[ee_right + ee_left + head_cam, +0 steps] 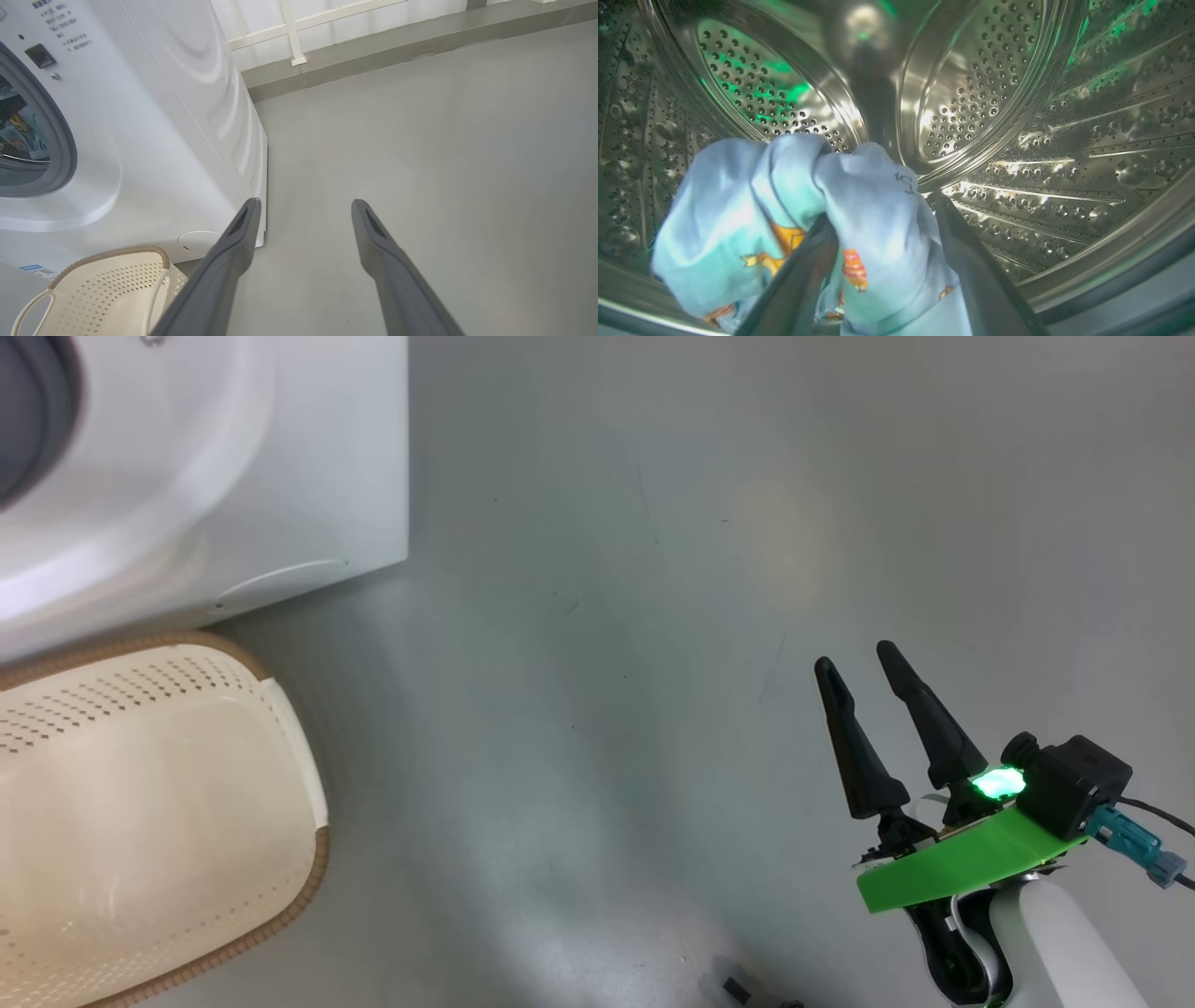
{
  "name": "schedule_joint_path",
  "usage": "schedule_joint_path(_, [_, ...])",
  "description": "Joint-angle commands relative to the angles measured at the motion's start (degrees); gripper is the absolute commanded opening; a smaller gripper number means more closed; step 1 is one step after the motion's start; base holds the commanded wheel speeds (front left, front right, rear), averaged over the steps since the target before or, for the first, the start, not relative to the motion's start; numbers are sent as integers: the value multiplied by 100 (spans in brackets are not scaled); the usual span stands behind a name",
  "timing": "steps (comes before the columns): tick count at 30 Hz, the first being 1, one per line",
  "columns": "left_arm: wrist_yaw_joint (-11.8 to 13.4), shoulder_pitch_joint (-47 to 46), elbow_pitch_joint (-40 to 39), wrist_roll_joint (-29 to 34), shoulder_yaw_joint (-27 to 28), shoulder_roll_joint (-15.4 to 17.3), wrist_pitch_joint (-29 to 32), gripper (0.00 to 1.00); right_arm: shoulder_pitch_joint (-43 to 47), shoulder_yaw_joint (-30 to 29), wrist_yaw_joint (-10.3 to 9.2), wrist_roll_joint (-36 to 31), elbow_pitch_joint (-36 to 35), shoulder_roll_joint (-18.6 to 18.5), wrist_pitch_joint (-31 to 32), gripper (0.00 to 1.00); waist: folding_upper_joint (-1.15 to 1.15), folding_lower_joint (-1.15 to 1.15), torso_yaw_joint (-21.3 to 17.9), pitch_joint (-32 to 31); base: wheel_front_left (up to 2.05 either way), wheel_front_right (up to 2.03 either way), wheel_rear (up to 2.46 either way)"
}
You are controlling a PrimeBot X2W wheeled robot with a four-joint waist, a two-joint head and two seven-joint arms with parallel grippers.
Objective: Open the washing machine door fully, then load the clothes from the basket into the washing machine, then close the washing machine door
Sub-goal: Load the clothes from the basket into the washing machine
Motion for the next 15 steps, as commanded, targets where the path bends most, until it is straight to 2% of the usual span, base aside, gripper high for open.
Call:
schedule_joint_path(1, [23,22,-79,77,69,220,-19,100,-10,101,17,42,-102,-56,-27,100,0,0,35,-34,0,0,0])
schedule_joint_path(15, [-116,-538,1271,117,-201,349,172,100,82,151,17,43,-111,-97,-27,100,0,0,61,-169,0,0,0])
